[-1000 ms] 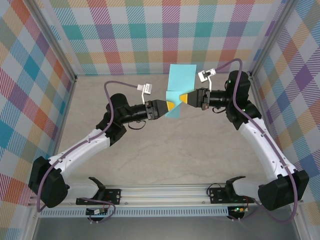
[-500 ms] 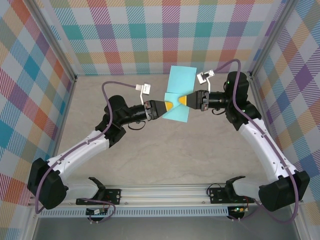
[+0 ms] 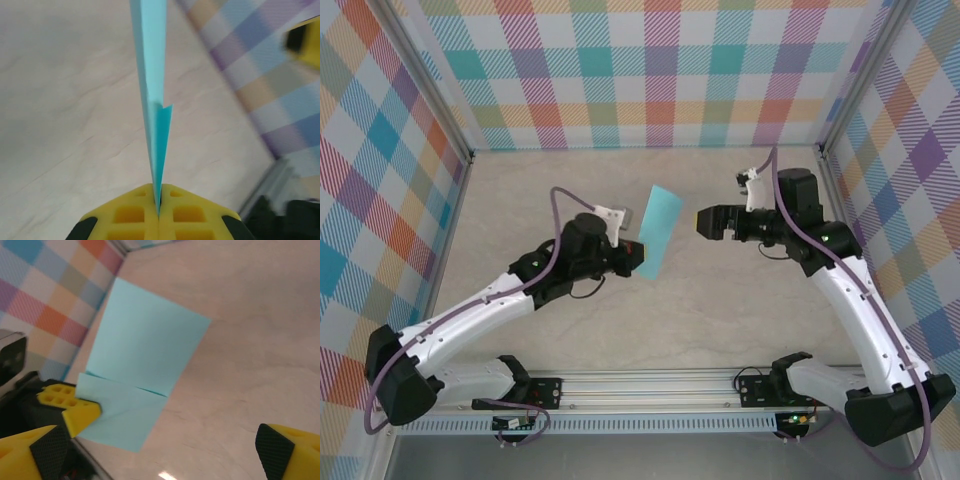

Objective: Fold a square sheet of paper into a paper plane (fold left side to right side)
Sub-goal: Turn over the paper at the center of the table.

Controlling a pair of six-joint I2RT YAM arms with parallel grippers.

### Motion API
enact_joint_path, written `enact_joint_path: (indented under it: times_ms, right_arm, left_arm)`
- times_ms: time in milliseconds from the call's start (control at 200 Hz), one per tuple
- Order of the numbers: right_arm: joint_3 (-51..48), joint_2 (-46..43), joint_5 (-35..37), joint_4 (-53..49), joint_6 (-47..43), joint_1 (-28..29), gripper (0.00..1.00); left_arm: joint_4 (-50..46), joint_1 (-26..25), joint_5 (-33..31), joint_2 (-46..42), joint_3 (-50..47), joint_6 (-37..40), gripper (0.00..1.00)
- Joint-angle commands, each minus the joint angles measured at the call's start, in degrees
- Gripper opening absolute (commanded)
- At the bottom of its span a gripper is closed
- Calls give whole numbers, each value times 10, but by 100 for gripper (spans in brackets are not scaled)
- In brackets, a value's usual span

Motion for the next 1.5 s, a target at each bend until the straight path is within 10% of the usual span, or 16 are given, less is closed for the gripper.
enact_joint_path:
  times_ms: [0, 345, 900, 1180, 1495]
  right_arm:
    - [-45, -17, 166, -88, -10, 1, 100]
    - [-95, -36, 367, -138, 46, 0, 100]
    - [-107, -56, 398, -151, 35, 0, 100]
    - [-89, -63, 432, -181, 12, 0, 100]
    - [-126, -17, 161, -44, 27, 1, 95]
  left_arm:
    - [-212, -57, -264, 48, 41, 34, 0]
    - [-534, -148, -506, 358, 243, -238, 0]
    - [-547, -151, -379, 625, 450, -254, 0]
    - [-484, -144, -308, 575, 477, -171, 50]
    - [-251, -68, -165, 321, 251, -109, 94]
